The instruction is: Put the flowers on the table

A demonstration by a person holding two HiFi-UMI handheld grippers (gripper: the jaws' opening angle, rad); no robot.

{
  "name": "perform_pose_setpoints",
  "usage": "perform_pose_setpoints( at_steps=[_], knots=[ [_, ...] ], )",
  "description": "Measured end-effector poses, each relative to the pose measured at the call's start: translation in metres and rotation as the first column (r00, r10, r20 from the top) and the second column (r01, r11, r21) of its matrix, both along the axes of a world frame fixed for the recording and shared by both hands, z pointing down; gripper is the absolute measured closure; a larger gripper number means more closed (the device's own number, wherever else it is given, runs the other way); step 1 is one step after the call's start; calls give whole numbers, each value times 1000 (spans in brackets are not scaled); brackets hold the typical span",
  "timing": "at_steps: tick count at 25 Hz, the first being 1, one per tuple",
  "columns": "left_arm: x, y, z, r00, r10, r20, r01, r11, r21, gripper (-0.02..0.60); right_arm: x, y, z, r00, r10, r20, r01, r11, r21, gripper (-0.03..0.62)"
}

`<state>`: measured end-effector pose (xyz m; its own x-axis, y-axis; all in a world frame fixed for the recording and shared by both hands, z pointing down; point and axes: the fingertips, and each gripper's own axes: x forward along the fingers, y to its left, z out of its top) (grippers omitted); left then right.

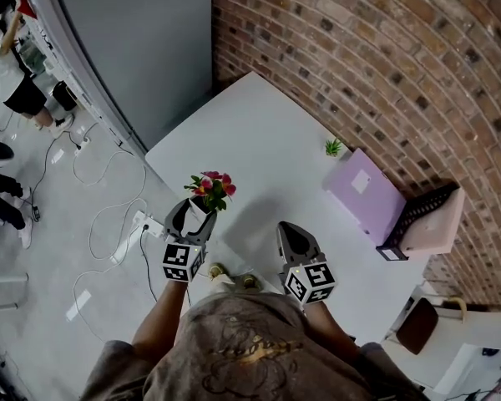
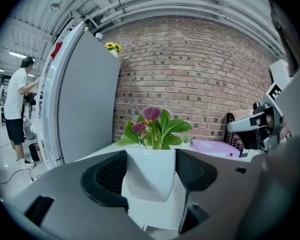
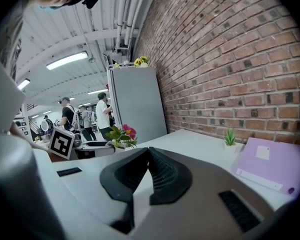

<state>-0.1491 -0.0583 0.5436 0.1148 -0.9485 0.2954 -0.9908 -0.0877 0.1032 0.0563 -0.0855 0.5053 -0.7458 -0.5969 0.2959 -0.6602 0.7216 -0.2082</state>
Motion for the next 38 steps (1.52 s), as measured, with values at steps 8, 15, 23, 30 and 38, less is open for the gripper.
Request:
perform_pose_setpoints(
  at_steps=[8, 15, 23, 30, 38],
  knots=[
    [-1, -43, 28, 997, 81, 11, -81, 997, 7, 259, -1, -5, 5, 998, 51, -28, -51, 999, -9, 592],
    [10, -79, 49, 988, 153, -19, -153, 988, -15, 259, 21, -7, 13, 988, 139, -71, -142, 989, -29, 591],
    [24, -111, 71, 979, 202, -37, -203, 979, -27, 259, 40, -11, 18, 971, 217, -102, -223, 974, -46, 591],
    [25, -123, 87, 977, 209, -46, -211, 976, -54, 259, 46, -11, 20, 962, 246, -119, -254, 966, -56, 591],
    [34, -130, 100, 971, 236, -29, -238, 968, -83, 259, 53, -12, 22, 953, 272, -130, -282, 958, -61, 591]
  ],
)
